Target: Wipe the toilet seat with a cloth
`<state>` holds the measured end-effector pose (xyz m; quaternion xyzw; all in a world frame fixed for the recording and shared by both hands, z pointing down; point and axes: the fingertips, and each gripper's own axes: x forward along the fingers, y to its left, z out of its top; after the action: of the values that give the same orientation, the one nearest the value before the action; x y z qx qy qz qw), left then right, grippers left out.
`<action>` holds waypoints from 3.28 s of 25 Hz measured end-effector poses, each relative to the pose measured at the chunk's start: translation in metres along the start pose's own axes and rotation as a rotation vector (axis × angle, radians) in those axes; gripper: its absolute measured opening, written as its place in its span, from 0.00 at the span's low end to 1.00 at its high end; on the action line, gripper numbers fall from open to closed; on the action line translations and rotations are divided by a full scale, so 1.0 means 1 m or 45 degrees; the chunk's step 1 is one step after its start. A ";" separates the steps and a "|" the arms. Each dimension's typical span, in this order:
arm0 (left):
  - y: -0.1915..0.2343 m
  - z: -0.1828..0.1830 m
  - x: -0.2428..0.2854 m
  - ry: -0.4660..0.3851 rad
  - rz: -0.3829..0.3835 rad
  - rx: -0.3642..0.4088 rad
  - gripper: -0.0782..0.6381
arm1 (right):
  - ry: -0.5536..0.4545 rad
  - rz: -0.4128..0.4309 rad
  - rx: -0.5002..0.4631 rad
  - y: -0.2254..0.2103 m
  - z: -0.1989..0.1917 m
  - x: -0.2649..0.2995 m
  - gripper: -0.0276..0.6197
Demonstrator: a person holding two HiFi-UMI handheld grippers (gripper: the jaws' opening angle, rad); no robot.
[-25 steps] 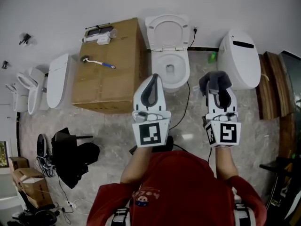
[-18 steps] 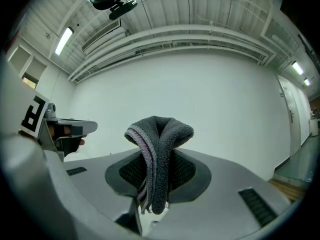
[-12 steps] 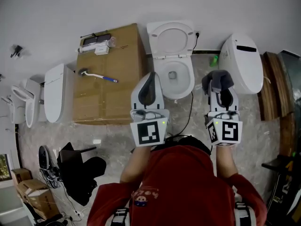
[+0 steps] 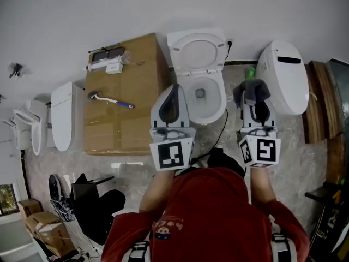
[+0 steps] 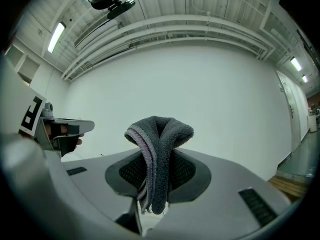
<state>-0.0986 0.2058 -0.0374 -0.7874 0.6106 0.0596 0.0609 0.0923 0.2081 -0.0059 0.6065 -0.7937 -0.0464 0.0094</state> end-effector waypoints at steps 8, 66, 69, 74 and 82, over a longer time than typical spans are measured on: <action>-0.030 -0.037 0.102 0.017 0.069 0.045 0.12 | 0.034 0.054 0.043 -0.088 -0.043 0.099 0.18; 0.049 -0.540 0.183 0.372 -0.007 0.044 0.12 | 0.625 0.036 -0.132 -0.084 -0.595 0.341 0.18; 0.056 -0.543 0.179 0.382 0.019 0.036 0.12 | 0.639 0.044 -0.124 -0.078 -0.599 0.342 0.18; 0.069 -0.543 0.173 0.387 0.055 0.023 0.12 | 0.683 0.088 -0.110 -0.051 -0.608 0.351 0.18; 0.094 -0.541 0.156 0.402 0.093 0.005 0.12 | 0.809 0.115 0.000 0.005 -0.629 0.355 0.18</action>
<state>-0.1410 -0.0573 0.4672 -0.7642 0.6408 -0.0638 -0.0367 0.0387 -0.1716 0.6060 0.5549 -0.7771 0.1460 0.2588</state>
